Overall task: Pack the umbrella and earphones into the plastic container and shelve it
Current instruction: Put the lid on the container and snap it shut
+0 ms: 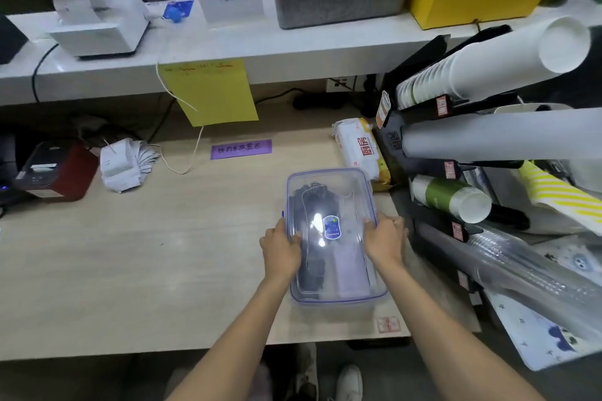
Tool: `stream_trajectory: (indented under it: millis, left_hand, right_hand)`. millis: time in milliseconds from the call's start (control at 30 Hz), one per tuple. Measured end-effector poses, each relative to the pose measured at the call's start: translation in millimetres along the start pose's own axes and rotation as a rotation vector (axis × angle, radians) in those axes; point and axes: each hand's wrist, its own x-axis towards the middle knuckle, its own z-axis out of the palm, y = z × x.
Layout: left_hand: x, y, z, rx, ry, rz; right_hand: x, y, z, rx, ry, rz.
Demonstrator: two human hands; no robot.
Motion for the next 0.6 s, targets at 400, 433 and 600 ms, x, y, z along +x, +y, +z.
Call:
stream_trajectory:
  millis: [400, 433, 600]
  left_hand:
    - [-2.5, 5.2, 3.7, -0.235, -0.007, -0.107]
    - [-1.2, 5.2, 2.3, -0.251, -0.005, -0.116]
    - [2.8, 2.4, -6.8, -0.315, 0.001, -0.149]
  right_hand:
    - [0.3, 15.6, 7.7, 0.07, -0.049, -0.088]
    - [0.3, 15.2, 7.6, 0.092, -0.046, -0.084]
    - [0.4, 9.8, 6.0, 0.184, -0.074, -0.09]
